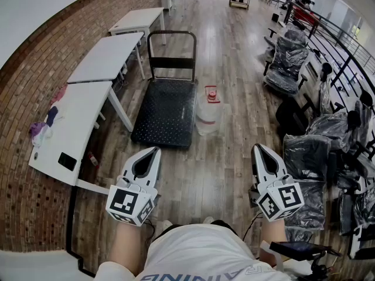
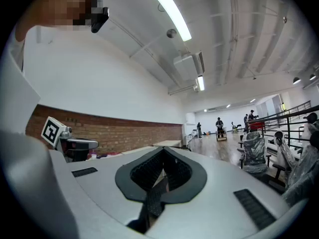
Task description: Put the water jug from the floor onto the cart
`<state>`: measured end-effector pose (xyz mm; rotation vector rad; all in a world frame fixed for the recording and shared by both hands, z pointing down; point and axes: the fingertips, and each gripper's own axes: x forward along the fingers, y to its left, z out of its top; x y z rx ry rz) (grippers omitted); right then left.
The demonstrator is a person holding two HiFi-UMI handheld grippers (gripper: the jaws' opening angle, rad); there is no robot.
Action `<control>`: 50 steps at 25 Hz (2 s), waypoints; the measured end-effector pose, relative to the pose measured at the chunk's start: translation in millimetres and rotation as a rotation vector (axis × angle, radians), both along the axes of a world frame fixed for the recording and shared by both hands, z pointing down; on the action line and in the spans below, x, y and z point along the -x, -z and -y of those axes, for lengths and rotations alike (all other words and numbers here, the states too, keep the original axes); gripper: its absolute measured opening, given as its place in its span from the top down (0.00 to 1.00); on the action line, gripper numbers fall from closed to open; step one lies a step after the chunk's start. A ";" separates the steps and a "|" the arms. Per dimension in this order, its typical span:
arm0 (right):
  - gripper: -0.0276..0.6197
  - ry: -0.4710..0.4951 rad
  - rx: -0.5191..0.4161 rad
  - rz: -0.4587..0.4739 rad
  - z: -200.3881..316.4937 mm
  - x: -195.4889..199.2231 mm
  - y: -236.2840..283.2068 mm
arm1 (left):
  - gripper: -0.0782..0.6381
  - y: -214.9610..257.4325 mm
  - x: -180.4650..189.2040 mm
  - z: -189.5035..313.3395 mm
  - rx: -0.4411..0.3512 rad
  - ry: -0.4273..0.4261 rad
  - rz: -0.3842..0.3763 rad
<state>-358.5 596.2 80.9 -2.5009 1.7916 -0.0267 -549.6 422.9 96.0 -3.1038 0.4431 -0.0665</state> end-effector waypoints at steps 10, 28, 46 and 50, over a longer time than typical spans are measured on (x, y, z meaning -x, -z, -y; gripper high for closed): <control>0.95 -0.072 -0.013 0.027 -64.0 -86.0 -16.9 | 0.89 -6.8 -87.1 -47.3 -0.005 -0.038 -0.014; 0.95 -0.201 0.042 0.028 -31.2 -195.3 -26.0 | 0.89 -23.7 -233.8 9.7 0.061 -0.189 0.006; 0.95 -0.217 0.111 0.010 149.3 -312.7 -23.6 | 0.89 -37.3 -364.3 198.5 0.061 -0.195 0.049; 0.95 -0.204 0.104 0.038 165.4 -341.8 -26.3 | 0.89 -39.6 -384.0 214.9 0.065 -0.174 0.061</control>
